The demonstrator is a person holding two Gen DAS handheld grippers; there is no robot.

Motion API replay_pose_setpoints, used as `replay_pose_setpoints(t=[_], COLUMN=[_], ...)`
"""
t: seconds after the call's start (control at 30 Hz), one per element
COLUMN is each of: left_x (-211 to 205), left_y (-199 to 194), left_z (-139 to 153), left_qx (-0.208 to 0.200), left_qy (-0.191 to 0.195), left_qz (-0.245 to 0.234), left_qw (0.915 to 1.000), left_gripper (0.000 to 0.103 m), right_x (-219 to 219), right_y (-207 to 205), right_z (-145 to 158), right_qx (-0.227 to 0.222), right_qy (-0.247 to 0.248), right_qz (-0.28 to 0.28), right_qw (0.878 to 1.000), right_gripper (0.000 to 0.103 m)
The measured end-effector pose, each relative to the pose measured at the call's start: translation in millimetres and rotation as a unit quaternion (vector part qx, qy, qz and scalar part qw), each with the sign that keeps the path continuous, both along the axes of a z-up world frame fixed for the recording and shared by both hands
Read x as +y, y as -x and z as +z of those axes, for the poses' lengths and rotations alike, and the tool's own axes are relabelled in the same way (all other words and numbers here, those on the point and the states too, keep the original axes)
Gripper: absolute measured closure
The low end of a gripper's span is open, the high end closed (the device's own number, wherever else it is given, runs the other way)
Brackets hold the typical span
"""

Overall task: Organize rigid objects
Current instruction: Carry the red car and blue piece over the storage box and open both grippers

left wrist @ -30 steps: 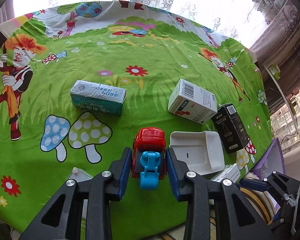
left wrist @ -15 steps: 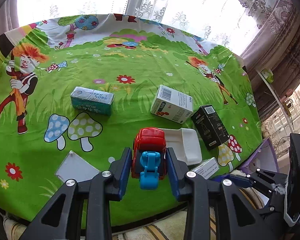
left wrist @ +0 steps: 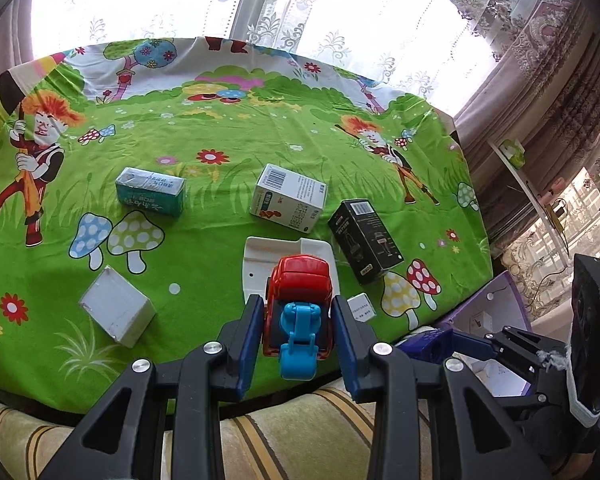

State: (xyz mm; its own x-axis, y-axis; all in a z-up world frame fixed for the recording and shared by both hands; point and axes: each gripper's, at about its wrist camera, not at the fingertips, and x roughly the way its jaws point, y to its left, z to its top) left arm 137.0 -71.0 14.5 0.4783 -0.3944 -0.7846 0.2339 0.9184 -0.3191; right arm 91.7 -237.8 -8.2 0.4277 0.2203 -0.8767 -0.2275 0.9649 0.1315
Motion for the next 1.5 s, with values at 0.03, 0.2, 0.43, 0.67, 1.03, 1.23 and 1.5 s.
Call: replay_pose_setpoints(t=[0.03, 0.2, 0.43, 0.67, 1.03, 1.23, 1.5], left_x=[-3.6, -20.0, -46.9, -78.2, -136.2, -169.9, -210.4], left_y=[2.2, 12.4, 26.2, 38.0, 61.0, 73.8, 92.0], left_z=[0.7, 3.5, 10.1, 11.8, 13.1, 12.6, 10.1], left_qx=[0.0, 0.0, -0.002, 0.001, 0.006, 0.013, 0.02], left_qy=[0.001, 0.001, 0.002, 0.0, 0.001, 0.002, -0.004], left_qz=[-0.003, -0.019, -0.046, -0.079, -0.145, -0.184, -0.235], left_qw=[1.0, 0.9998, 0.9989, 0.9969, 0.9894, 0.9829, 0.9718], left_gripper=[0.067, 0.067, 0.067, 0.067, 0.067, 0.067, 0.067], right_x=[-3.2, -18.7, -43.9, -73.8, -146.1, -186.6, -222.9], right_y=[2.2, 13.2, 27.9, 43.8, 76.6, 94.0, 110.6], right_z=[1.1, 5.9, 12.2, 16.9, 17.8, 15.5, 14.7], right_qx=[-0.002, -0.007, -0.017, -0.024, -0.028, -0.026, -0.027], right_qy=[-0.001, -0.007, -0.008, -0.009, 0.002, 0.007, 0.012], right_qz=[-0.003, -0.016, -0.037, -0.064, -0.137, -0.182, -0.224], right_qw=[1.0, 1.0, 0.999, 0.998, 0.99, 0.983, 0.974], right_gripper=[0.047, 0.047, 0.047, 0.047, 0.047, 0.047, 0.047])
